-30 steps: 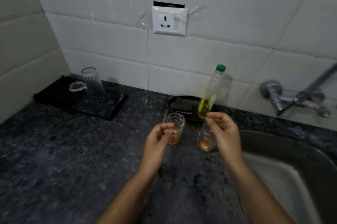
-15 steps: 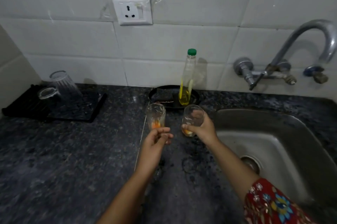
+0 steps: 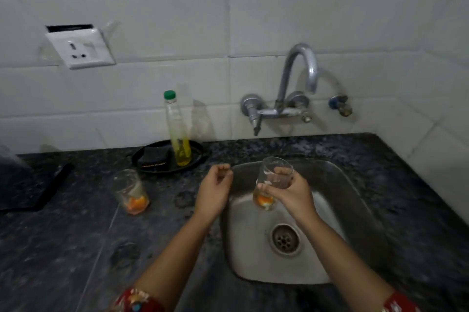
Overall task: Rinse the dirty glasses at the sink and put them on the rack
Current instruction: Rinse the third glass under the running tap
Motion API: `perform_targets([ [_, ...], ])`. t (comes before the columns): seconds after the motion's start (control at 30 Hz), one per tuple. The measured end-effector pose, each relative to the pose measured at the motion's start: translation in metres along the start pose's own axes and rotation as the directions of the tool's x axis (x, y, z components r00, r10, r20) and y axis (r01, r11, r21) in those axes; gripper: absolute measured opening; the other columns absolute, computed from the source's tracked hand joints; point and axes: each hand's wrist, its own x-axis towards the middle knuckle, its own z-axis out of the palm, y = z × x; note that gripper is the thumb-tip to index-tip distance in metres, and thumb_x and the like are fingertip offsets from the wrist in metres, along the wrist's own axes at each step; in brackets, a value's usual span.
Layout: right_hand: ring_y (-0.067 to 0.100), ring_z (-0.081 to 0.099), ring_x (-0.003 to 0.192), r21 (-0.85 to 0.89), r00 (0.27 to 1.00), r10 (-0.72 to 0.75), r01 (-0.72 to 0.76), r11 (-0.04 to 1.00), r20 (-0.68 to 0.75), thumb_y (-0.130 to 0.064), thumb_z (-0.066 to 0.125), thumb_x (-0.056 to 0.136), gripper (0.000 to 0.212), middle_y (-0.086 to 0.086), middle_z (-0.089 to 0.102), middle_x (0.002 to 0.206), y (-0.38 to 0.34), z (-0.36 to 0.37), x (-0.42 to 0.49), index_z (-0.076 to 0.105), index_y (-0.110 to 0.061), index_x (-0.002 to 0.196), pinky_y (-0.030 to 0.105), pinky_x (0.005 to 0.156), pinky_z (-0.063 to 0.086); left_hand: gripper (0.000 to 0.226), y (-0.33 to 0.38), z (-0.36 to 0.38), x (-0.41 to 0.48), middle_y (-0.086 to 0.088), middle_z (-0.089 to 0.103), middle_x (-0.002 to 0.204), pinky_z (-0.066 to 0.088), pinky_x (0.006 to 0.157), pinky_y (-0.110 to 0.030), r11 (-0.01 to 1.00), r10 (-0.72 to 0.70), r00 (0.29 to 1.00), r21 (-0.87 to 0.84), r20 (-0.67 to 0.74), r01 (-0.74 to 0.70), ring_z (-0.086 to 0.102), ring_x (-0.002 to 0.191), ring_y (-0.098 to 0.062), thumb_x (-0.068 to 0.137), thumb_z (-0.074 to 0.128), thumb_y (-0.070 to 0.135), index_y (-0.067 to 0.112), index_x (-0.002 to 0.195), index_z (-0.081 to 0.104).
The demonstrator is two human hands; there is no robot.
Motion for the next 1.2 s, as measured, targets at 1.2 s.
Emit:
perform_targets([
  [1.2,0.007,0.06,0.107,-0.065,0.971,-0.104,0.12,0.991,0.216,-0.024,0.088,0.06,0.064,-0.012,0.064,0.111,0.02,-0.067,0.062,0.054,-0.031,0.114,0.021,0.087,0.049,0.085,-0.025,0.128,0.045,0.0,0.06,0.127,0.055,0.088,-0.034,0.993,0.006,0.832,-0.098,0.554,0.058,0.06,0.116,-0.015,0.07,0.075,-0.006,0.023,0.141,0.038],
])
